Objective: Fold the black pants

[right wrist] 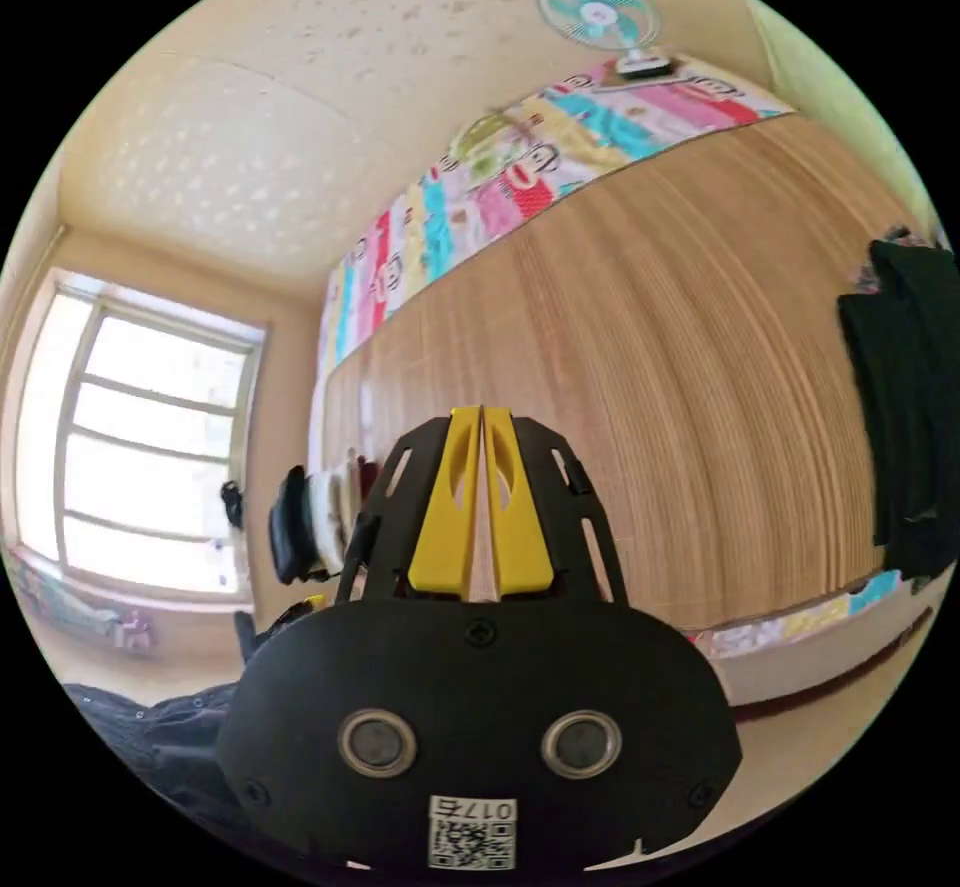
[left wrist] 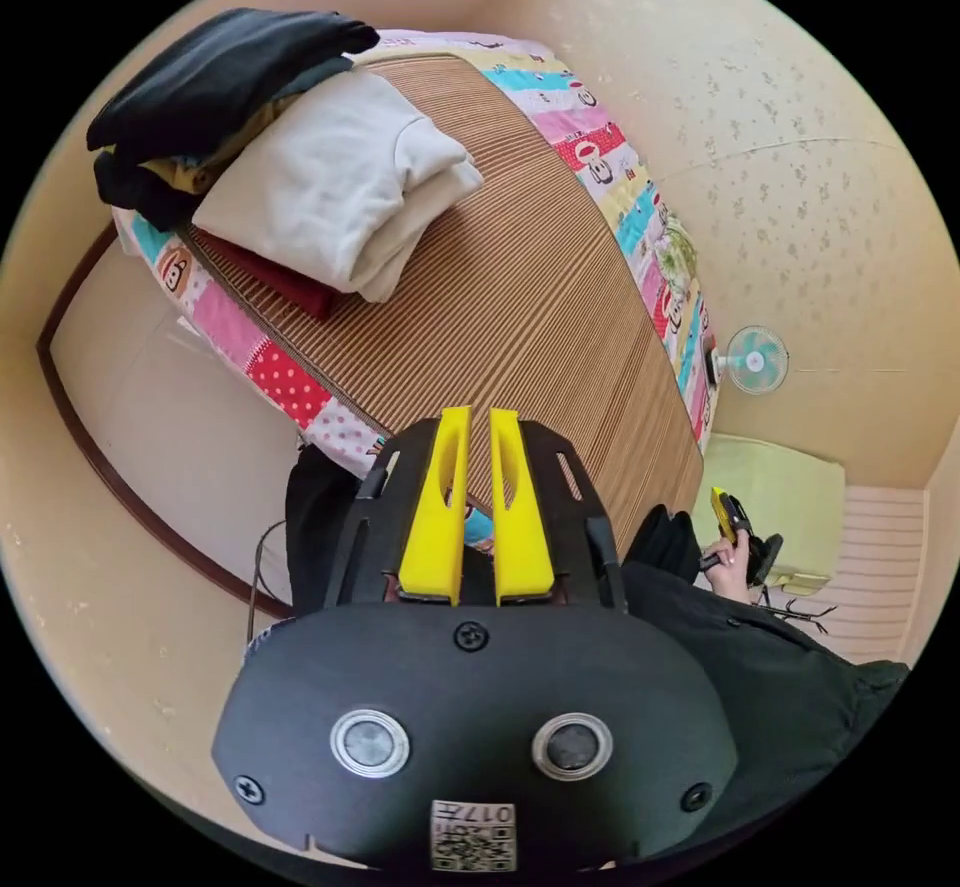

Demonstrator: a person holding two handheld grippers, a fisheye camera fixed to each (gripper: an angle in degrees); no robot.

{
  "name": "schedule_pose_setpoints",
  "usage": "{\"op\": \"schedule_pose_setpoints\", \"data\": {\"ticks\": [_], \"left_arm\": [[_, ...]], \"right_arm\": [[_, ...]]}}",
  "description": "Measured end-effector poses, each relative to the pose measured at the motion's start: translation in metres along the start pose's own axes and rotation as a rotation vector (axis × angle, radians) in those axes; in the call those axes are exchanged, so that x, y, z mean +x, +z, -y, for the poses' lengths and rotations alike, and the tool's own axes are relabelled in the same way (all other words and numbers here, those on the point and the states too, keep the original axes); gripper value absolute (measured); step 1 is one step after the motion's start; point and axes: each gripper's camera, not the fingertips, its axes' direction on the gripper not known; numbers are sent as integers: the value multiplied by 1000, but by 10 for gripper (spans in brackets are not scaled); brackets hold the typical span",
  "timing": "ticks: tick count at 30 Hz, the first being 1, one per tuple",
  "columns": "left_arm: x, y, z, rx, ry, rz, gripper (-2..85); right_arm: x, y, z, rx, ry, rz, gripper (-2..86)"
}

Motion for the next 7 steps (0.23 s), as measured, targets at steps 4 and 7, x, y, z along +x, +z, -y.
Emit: {"op": "schedule_pose_setpoints", "data": {"ticks": [4,7], "left_arm": [[-25,-39,13,131,51,62,36],[-67,-82,21,270,31,64,31]], "right_arm": [[-106,106,-27,-365,-200,746,2],[-160,122,-49,-445,-363,1112,2]]}}
